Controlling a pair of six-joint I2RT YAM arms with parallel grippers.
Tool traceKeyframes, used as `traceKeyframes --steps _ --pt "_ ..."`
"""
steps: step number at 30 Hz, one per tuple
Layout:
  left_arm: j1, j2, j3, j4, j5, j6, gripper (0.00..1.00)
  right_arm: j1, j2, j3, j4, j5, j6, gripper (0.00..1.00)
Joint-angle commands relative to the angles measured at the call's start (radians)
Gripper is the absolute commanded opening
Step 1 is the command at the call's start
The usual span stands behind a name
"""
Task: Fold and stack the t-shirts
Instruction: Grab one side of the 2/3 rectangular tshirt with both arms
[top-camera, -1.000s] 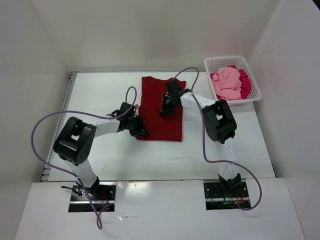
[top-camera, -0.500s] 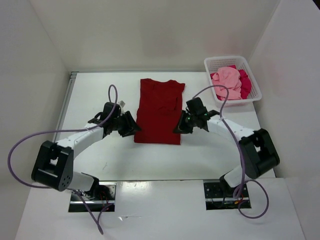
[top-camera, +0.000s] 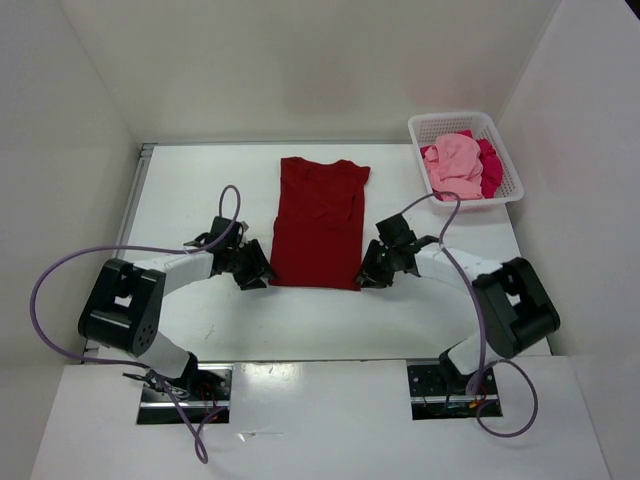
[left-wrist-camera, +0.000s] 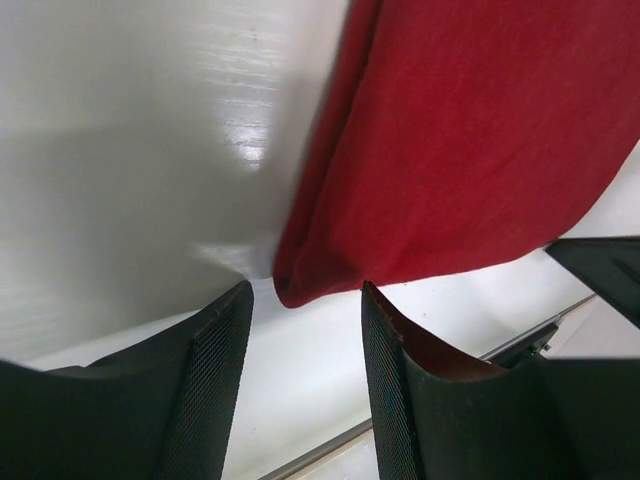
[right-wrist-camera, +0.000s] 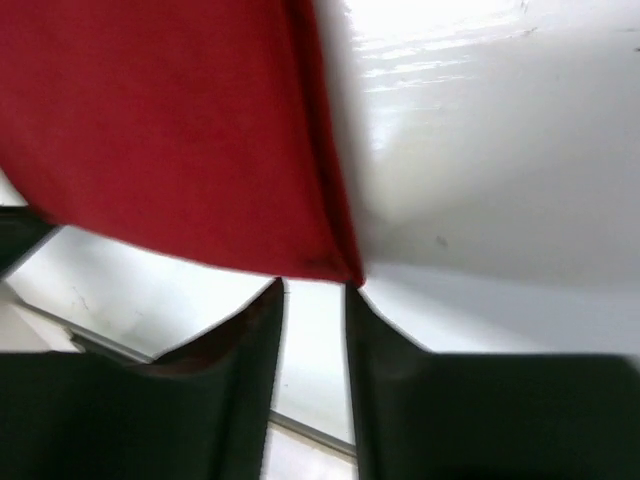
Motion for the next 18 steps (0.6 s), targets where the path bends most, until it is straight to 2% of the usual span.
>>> traceKeyframes --steps 1,2,4,9,14,17,18 --pt "0.003 0.014 -0.002 0.021 0.002 0.027 0.55 -0.006 -0.142 -0.022 -0.018 0.071 0.016 0.39" --pt "0.003 0.014 -0.002 0.021 -0.012 0.027 0.54 -0.006 -0.157 -0.045 -0.018 0.083 0.029 0.46" --pt "0.003 0.025 -0.002 0.033 -0.012 0.027 0.49 -0.025 -0.157 -0.072 0.000 0.071 0.029 0.51" --pt "0.003 0.067 0.017 0.042 0.010 0.038 0.36 -0.035 -0.036 -0.062 0.052 0.027 0.004 0.53" --pt "0.003 0.067 0.027 0.042 0.010 0.038 0.23 -0.035 0.059 -0.039 0.092 -0.039 -0.010 0.43" --pt "0.003 0.057 0.027 0.033 0.010 0.047 0.14 -0.035 0.088 -0.039 0.112 -0.050 -0.019 0.26" --pt "0.003 0.047 0.027 0.033 0.010 0.047 0.13 -0.035 0.099 -0.039 0.112 -0.050 -0.019 0.15"
